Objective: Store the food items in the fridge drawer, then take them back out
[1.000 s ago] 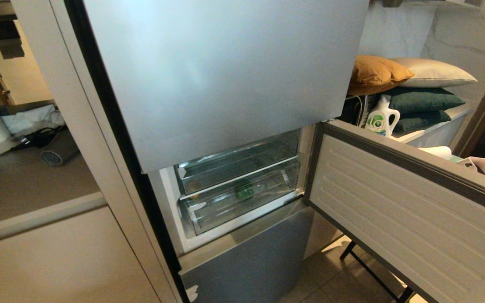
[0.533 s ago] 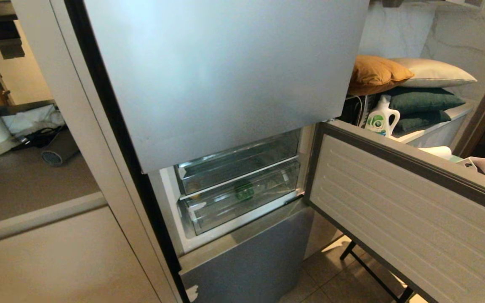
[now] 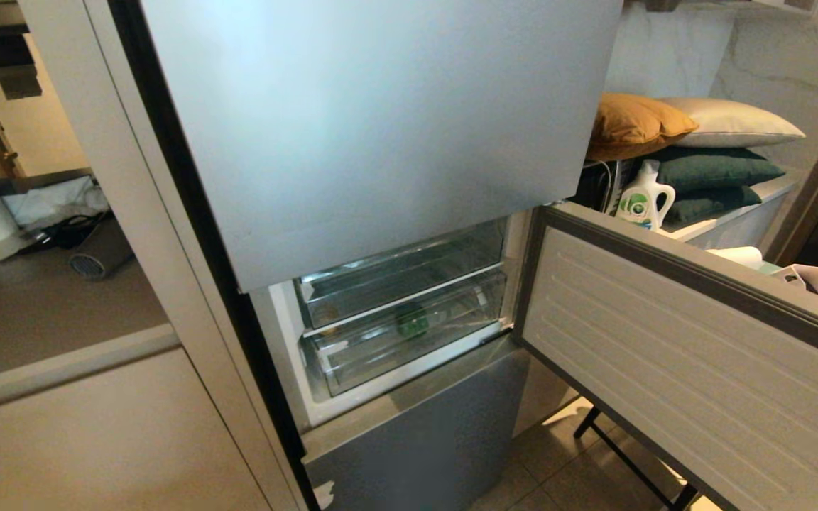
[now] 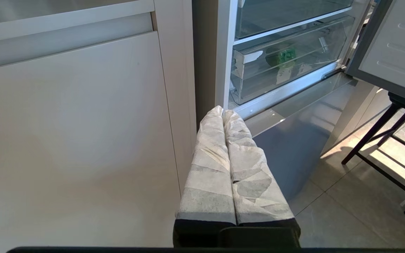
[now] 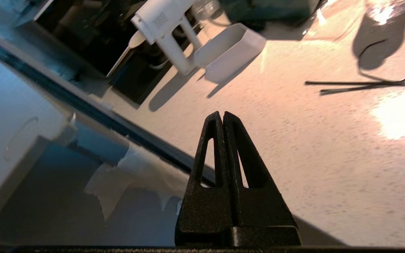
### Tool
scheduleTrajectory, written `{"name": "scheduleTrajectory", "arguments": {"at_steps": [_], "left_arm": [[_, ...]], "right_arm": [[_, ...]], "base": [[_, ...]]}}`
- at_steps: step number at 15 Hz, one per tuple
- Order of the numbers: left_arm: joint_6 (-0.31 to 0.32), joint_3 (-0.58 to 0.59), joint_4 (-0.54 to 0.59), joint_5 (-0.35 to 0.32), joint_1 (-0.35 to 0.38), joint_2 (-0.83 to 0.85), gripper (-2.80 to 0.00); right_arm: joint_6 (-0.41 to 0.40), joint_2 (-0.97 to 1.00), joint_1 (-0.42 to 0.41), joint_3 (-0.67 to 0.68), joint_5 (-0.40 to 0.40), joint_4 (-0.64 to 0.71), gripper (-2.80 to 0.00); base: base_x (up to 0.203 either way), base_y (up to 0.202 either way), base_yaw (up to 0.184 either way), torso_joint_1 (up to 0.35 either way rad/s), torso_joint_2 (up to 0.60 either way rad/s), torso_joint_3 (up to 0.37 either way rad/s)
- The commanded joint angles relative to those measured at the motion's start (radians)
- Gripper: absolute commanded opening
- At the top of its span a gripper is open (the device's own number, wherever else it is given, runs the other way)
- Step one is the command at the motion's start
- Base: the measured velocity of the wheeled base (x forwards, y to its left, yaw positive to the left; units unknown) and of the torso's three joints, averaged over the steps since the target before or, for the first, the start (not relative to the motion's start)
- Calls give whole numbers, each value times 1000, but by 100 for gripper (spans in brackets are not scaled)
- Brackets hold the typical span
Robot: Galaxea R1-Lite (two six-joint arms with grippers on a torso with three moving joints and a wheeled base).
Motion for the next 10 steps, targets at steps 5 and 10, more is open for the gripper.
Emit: {"name": "scheduleTrajectory", "arguments": {"at_steps": [5,10], "left_arm": [[0,11,-1,-1,0,0,-280],[0,11,-1,1,0,0,-280]], "right_arm": [[-5,-25,23,56,28,-7,-280],[-40,-99,55,152,30,-7,-280]], "base": [[0,0,0,0,0,0],[0,0,0,0,0,0]]}}
